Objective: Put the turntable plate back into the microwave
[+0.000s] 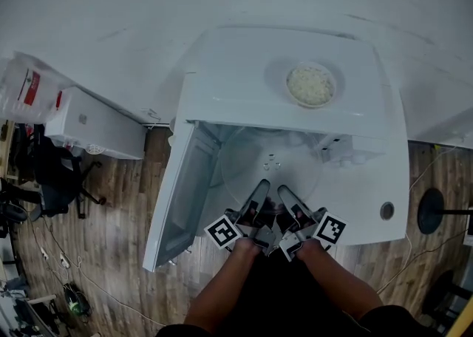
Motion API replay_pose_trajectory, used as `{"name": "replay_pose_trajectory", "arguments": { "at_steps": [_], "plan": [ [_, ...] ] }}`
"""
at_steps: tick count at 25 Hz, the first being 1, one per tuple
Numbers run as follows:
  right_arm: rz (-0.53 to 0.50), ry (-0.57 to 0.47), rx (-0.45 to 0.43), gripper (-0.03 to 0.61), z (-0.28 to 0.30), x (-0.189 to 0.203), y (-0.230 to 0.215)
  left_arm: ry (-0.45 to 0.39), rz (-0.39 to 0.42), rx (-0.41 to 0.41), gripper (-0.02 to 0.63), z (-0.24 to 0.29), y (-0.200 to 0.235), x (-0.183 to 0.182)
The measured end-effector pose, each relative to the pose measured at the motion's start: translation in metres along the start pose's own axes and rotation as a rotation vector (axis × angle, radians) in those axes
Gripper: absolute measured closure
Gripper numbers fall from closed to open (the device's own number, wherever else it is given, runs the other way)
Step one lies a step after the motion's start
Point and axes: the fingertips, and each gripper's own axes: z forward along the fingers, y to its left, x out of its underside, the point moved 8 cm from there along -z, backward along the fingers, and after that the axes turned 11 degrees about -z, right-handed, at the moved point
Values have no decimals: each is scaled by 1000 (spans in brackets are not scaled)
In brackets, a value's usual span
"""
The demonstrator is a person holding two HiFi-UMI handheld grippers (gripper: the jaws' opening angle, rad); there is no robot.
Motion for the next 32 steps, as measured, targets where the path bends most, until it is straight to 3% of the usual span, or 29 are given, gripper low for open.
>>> {"name": "replay_pose_trajectory", "arguments": {
  "at_steps": [8, 13, 17, 21, 24, 28, 32],
  "plan": [
    [6, -31, -28, 523, 31, -12, -19, 20, 67, -23, 551, 25, 11, -28],
    [6, -56, -58, 525, 50, -20, -28, 26, 232, -52, 537, 37, 15, -50],
    [0, -79, -59, 527, 63, -22, -36, 24, 276, -60, 519, 41, 22, -61],
    [2, -105, -54, 529, 75, -27, -44, 11, 237, -46, 489, 31, 29, -61],
    [-1, -112, -53, 528, 83, -33, -48, 0, 227, -49, 514, 31, 32, -63],
    [8, -120, -59, 528, 91, -36, -51, -15, 98, 35, 541, 41, 31, -66],
    [-29, -94, -50, 522, 92, -41, -54, -30, 35, 86, 545, 48, 30, -67]
  ]
}}
